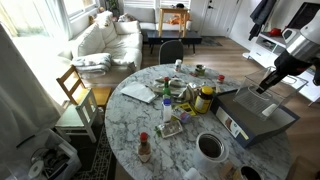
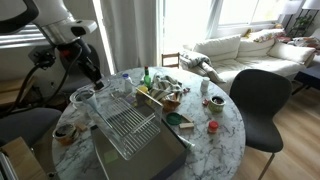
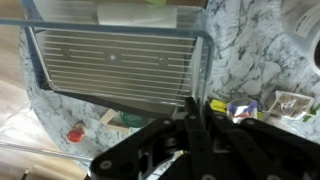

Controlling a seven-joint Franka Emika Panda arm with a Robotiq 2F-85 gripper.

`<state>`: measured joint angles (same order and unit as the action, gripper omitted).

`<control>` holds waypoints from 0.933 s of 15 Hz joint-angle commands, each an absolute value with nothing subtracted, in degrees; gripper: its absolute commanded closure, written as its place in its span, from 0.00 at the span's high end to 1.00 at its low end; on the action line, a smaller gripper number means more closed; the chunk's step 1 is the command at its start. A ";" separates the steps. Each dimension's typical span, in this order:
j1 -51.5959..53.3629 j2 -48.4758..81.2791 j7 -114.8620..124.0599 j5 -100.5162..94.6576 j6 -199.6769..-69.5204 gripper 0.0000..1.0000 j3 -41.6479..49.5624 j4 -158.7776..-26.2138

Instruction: Move the cup to the side the put the plastic box into the cardboard box

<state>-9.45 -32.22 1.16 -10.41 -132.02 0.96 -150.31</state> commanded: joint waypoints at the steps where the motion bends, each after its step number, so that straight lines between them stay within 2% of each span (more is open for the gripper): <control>1: -11.38 -31.74 4.03 -14.74 -136.91 0.02 0.23 -152.66; 9: -14.96 -25.08 12.30 -17.32 -150.67 0.02 -1.08 -154.77; 14: -15.93 -20.34 13.25 -17.53 -152.89 0.02 -1.41 -153.98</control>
